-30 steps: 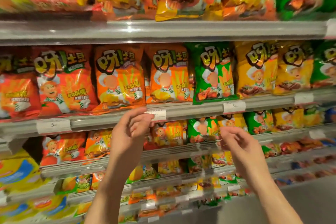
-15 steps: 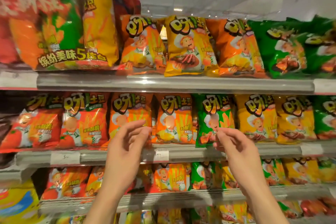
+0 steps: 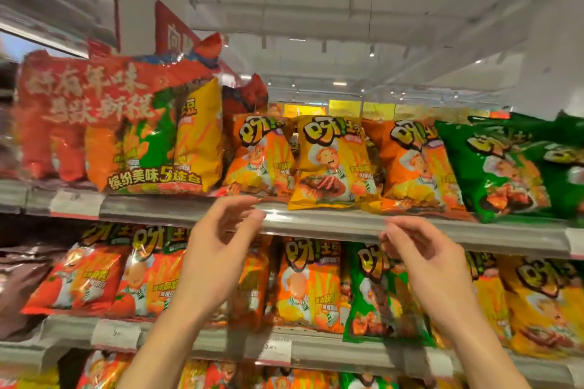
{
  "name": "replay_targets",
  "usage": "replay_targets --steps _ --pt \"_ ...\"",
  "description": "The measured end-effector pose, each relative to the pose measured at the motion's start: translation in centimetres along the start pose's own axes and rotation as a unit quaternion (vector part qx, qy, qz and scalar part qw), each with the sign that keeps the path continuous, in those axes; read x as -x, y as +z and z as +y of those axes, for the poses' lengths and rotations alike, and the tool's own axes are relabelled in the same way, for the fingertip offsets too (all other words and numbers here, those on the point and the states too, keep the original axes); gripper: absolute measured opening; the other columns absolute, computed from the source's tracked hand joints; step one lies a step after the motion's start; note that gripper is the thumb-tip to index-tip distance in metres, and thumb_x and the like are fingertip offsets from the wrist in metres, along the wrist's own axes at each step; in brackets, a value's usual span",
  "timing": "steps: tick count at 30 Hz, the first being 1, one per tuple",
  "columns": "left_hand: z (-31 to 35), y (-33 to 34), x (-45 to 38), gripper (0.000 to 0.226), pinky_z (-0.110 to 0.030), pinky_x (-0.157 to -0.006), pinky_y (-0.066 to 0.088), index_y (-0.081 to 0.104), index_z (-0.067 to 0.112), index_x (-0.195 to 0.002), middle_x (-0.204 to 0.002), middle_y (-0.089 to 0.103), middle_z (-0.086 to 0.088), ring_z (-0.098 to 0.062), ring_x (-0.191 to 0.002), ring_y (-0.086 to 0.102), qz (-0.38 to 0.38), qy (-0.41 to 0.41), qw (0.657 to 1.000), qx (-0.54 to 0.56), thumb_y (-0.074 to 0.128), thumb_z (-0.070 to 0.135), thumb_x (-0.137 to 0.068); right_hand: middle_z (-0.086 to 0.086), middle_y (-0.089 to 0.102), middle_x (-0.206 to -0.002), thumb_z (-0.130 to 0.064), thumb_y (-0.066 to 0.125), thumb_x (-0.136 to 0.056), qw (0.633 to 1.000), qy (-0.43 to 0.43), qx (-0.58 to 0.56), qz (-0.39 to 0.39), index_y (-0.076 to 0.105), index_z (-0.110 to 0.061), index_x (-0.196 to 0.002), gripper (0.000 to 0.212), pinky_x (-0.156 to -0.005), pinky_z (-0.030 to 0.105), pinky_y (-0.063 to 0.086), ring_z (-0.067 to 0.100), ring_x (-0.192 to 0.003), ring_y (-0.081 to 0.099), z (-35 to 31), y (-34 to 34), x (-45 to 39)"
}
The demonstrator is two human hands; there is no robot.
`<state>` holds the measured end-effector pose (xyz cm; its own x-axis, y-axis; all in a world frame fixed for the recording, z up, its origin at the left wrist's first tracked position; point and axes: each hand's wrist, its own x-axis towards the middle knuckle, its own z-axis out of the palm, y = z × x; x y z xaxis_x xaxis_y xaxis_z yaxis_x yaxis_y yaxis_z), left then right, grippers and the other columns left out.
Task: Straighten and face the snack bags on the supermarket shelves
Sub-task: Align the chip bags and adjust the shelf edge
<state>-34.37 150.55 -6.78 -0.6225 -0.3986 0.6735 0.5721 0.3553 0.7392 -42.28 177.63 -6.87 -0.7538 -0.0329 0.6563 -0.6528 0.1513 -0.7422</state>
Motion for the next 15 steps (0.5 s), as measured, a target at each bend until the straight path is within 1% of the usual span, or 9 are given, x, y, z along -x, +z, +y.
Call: replay_targets --steps 3,5,6,8,9,11,12,13,15 --pt "0.8 1.4 -1.7 0.012 -0.047 -0.094 0.057 0.070 0.041 -0.105 -0.107 0.075 0.015 -0.011 -0.102 0.072 -0.019 0.009 1.000 -0.021 0.072 0.036 -0.095 -0.012 0.076 -0.095 -0.035 0.066 -0.097 0.999 -0.025 0.019 0.003 0.073 -0.038 -0.100 0.008 -0.085 0.030 0.055 0.006 -0.093 0.072 -0.5 -1.0 -2.1" --pt "1.2 2.7 -2.7 0.012 -0.048 -0.094 0.057 0.070 0.037 -0.107 -0.106 0.074 0.016 -0.010 -0.103 0.071 -0.031 0.009 0.999 -0.033 0.071 0.034 -0.095 -0.011 0.075 -0.095 -0.033 0.067 -0.097 0.999 -0.035 0.037 0.014 0.073 -0.034 -0.099 0.006 -0.086 0.029 0.055 0.006 -0.094 0.070 -0.8 -1.9 -3.7" --pt "1.4 3.4 -3.2 0.013 -0.046 -0.093 0.058 0.070 0.036 -0.108 -0.106 0.074 0.016 -0.008 -0.102 0.070 -0.037 0.009 0.998 -0.043 0.070 0.035 -0.095 -0.012 0.075 -0.094 -0.033 0.067 -0.097 0.998 -0.039 0.050 0.020 0.072 -0.034 -0.098 0.006 -0.085 0.025 0.054 0.004 -0.093 0.070 -0.9 -2.3 -4.4" --pt "1.6 4.9 -4.2 0.019 -0.036 -0.088 0.057 0.067 0.033 -0.113 -0.106 0.072 0.016 -0.001 -0.099 0.068 -0.050 0.013 0.996 -0.077 0.068 0.038 -0.096 -0.015 0.074 -0.093 -0.033 0.067 -0.097 0.995 -0.051 0.086 0.025 0.071 -0.036 -0.097 0.005 -0.079 0.018 0.051 -0.002 -0.089 0.067 -0.9 -3.4 -5.8" --pt "1.7 5.6 -4.7 0.023 -0.031 -0.085 0.055 0.066 0.032 -0.116 -0.107 0.071 0.016 0.001 -0.097 0.066 -0.056 0.018 0.993 -0.103 0.068 0.041 -0.095 -0.016 0.073 -0.094 -0.033 0.067 -0.097 0.992 -0.054 0.107 0.026 0.071 -0.035 -0.099 0.005 -0.078 0.018 0.050 -0.004 -0.090 0.066 -0.8 -3.8 -6.3" --pt "2.1 7.2 -5.9 0.032 -0.028 -0.082 0.053 0.063 0.029 -0.120 -0.112 0.068 0.013 0.000 -0.097 0.064 -0.061 0.036 0.983 -0.167 0.067 0.047 -0.094 -0.017 0.071 -0.100 -0.034 0.066 -0.098 0.985 -0.059 0.160 0.037 0.070 -0.032 -0.102 0.007 -0.083 0.024 0.051 -0.004 -0.093 0.064 -0.5 -4.6 -7.3" --pt "2.4 7.9 -6.4 0.039 -0.031 -0.084 0.054 0.062 0.026 -0.123 -0.116 0.067 0.009 -0.005 -0.100 0.064 -0.060 0.045 0.977 -0.200 0.066 0.051 -0.094 -0.014 0.068 -0.105 -0.035 0.065 -0.097 0.979 -0.064 0.189 0.050 0.069 -0.030 -0.105 0.009 -0.086 0.028 0.052 0.000 -0.096 0.063 -0.2 -4.9 -7.9" --pt "2.6 8.6 -7.0 0.048 -0.036 -0.088 0.055 0.061 0.024 -0.127 -0.121 0.067 0.005 -0.010 -0.104 0.064 -0.058 0.051 0.970 -0.231 0.065 0.056 -0.092 -0.010 0.065 -0.109 -0.038 0.065 -0.097 0.972 -0.066 0.215 0.063 0.068 -0.029 -0.108 0.014 -0.090 0.033 0.051 0.006 -0.102 0.062 0.0 -5.1 -8.4" --pt "3.0 9.7 -7.9 0.071 -0.044 -0.094 0.055 0.057 0.019 -0.136 -0.130 0.064 -0.002 -0.020 -0.114 0.063 -0.050 0.051 0.950 -0.303 0.058 0.072 -0.089 -0.001 0.058 -0.121 -0.047 0.064 -0.095 0.961 -0.049 0.260 0.079 0.064 -0.023 -0.122 0.036 -0.101 0.041 0.048 0.019 -0.117 0.056 0.3 -5.4 -9.4"
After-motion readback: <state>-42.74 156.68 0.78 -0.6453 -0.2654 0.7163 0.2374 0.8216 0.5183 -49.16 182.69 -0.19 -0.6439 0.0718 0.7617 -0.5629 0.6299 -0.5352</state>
